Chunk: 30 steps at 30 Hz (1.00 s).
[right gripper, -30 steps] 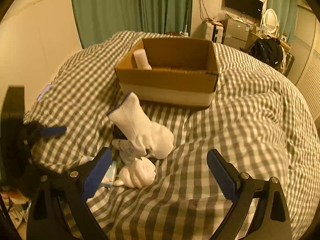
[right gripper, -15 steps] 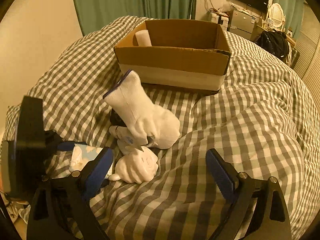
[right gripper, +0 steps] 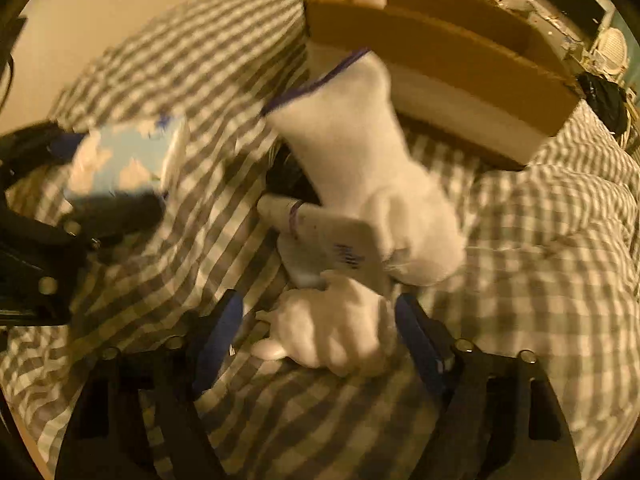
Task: Organize objects
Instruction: 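Grasp the blue-patterned tissue pack with the left gripper, then grasp the white plush toy with the right gripper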
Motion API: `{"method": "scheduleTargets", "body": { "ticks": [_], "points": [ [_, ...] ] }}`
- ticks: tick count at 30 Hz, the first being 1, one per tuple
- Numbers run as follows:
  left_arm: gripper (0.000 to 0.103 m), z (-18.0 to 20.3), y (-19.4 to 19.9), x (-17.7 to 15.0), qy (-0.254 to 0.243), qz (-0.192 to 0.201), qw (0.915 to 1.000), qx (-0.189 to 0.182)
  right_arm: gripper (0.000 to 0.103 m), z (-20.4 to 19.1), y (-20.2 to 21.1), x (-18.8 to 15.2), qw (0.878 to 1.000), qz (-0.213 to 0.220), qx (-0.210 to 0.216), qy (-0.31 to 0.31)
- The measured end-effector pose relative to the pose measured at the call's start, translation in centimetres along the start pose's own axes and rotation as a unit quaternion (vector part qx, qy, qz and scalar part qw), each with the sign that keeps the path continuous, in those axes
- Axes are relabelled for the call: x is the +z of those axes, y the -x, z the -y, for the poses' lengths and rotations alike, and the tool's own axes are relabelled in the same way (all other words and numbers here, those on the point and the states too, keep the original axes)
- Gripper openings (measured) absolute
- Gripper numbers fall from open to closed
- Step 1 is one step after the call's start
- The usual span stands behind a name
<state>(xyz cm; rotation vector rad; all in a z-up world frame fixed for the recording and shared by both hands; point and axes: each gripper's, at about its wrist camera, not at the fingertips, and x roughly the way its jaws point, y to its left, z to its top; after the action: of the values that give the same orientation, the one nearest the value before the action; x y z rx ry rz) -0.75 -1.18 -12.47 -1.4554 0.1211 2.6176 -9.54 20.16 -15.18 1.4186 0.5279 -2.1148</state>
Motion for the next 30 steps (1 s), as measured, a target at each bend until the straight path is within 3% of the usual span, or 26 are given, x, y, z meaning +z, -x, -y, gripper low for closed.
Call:
{"method": "scheduleTargets", "body": {
  "ticks": [2,9,27,30],
  "points": [
    [0.079,0.1,0.0,0.1,-0.001,0.001,1.0000,-0.003,0.069,-0.3,-0.7,0.0,1.000,-0.015,-0.009,0.009],
    [0.079,-0.4,0.3,0.1,0.007,0.004,0.9999,-0.012,0.068,-1.2,-0.4,-0.6,0.999,-0.010,-0.039,0.027],
    [0.079,1.0,4.4,1.5,-0.005,0.036,0.9991,-0.021,0.067,-1.7,8.1,-0.8,0.996,0.082,-0.038,0.010],
    [0.079,1.1,5.5,2.2,-0.007,0.047,0.9986,-0.020,0.060,-1.4,9.9,0.1,0.993,0.106,-0.042,0.008]
  ]
}}
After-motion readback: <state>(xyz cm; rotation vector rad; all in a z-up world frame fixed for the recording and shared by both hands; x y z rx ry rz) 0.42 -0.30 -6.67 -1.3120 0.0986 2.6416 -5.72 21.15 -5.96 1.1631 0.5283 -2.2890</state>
